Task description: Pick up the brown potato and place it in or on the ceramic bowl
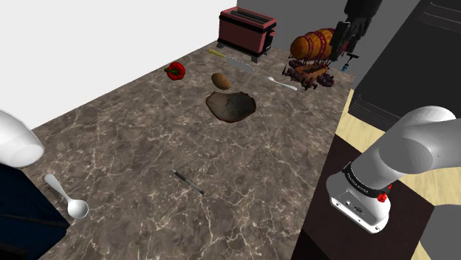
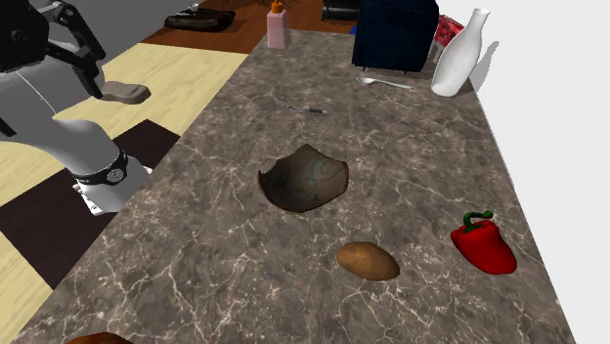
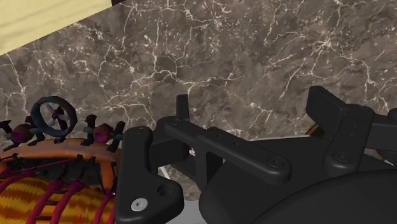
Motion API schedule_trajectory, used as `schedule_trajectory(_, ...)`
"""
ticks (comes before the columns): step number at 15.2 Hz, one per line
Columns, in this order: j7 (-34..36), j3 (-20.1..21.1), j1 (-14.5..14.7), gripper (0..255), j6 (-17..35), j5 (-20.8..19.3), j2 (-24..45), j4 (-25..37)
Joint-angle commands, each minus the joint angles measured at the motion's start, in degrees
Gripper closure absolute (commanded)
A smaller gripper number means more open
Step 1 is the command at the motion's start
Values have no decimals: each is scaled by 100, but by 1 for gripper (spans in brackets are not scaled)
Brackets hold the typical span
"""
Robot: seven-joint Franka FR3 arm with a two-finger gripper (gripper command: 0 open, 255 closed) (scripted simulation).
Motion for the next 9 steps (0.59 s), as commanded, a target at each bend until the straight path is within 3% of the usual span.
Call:
schedule_trajectory(1, 0, 0, 0, 0, 0, 0, 0, 0)
schedule_trajectory(9, 376, 273, 151, 0, 1515, 186, 1259, -25)
